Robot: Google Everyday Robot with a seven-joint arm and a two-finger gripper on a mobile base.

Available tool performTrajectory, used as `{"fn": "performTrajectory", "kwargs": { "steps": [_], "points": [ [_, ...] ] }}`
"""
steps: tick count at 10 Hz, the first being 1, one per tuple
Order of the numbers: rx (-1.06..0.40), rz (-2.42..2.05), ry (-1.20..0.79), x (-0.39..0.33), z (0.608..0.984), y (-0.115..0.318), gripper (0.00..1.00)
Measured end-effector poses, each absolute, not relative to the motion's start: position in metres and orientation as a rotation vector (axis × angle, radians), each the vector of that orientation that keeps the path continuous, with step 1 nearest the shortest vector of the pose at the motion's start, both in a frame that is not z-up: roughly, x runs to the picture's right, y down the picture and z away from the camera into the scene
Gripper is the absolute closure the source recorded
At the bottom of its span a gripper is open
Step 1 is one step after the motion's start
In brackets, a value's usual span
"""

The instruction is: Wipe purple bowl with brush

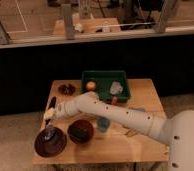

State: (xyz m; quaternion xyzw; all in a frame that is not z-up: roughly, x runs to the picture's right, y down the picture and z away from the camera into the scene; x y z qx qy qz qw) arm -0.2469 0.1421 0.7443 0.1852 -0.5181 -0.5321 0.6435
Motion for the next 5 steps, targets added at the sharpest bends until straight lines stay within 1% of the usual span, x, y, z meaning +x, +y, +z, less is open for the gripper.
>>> {"fn": "performTrajectory", "kwargs": {
  "steps": [2,5],
  "points": [
    [0.455,-1.209,-1.198,-0.2504,0.7462,0.1549,1.00],
    [0.501,-1.220,-1.191,-0.2523,0.7449,0.1549,1.00]
  ]
}}
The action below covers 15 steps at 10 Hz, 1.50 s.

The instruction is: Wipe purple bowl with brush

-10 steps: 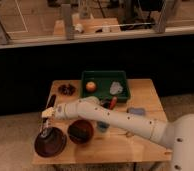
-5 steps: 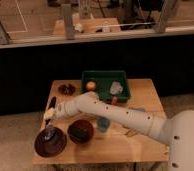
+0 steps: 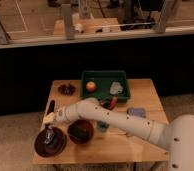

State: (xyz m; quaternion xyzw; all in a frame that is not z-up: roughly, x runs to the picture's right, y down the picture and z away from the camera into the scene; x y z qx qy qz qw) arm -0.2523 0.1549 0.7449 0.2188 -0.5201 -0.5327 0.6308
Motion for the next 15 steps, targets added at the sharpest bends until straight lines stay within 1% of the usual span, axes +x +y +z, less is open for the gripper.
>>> {"fn": "performTrajectory", "kwargs": {
  "steps": [4,7,12,15],
  "points": [
    [0.533,-1.248,-1.192,-0.280,0.746,0.155,1.00],
    [0.530,-1.256,-1.208,-0.297,0.735,0.163,1.00],
    [0.498,-1.268,-1.189,-0.279,0.719,0.172,1.00],
    [0.480,-1.267,-1.168,-0.263,0.717,0.175,1.00]
  ]
}}
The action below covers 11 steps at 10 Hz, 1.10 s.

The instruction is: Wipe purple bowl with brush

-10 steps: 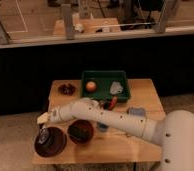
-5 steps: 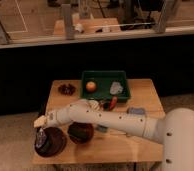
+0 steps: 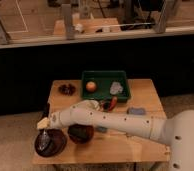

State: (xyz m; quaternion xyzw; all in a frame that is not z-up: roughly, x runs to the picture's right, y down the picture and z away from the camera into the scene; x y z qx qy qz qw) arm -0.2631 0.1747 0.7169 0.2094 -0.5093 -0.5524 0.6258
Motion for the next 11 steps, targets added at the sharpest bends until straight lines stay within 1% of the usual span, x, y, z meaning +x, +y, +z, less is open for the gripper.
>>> {"fn": "performTrajectory", "kwargs": {
  "steps": [3,5,7,11],
  "points": [
    [0.488,-1.265,-1.135,-0.231,0.730,0.173,1.00],
    [0.510,-1.270,-1.129,-0.226,0.744,0.162,1.00],
    [0.539,-1.282,-1.141,-0.234,0.754,0.150,1.00],
    [0.579,-1.293,-1.206,-0.281,0.768,0.143,1.00]
  ]
}}
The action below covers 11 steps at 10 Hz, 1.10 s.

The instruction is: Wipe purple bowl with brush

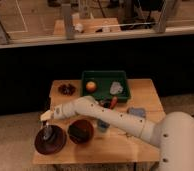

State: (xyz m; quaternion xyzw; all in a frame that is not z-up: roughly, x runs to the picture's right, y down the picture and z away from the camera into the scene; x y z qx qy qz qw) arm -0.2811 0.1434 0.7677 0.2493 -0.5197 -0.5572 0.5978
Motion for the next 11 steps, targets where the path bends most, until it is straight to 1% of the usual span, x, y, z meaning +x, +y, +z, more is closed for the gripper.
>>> {"fn": "performTrajectory", "kwargs": {
  "steps": [4,7,11],
  "points": [
    [0.596,-1.308,-1.242,-0.290,0.746,0.152,1.00],
    [0.567,-1.319,-1.231,-0.273,0.729,0.163,1.00],
    [0.529,-1.329,-1.178,-0.240,0.723,0.165,1.00]
  ]
}}
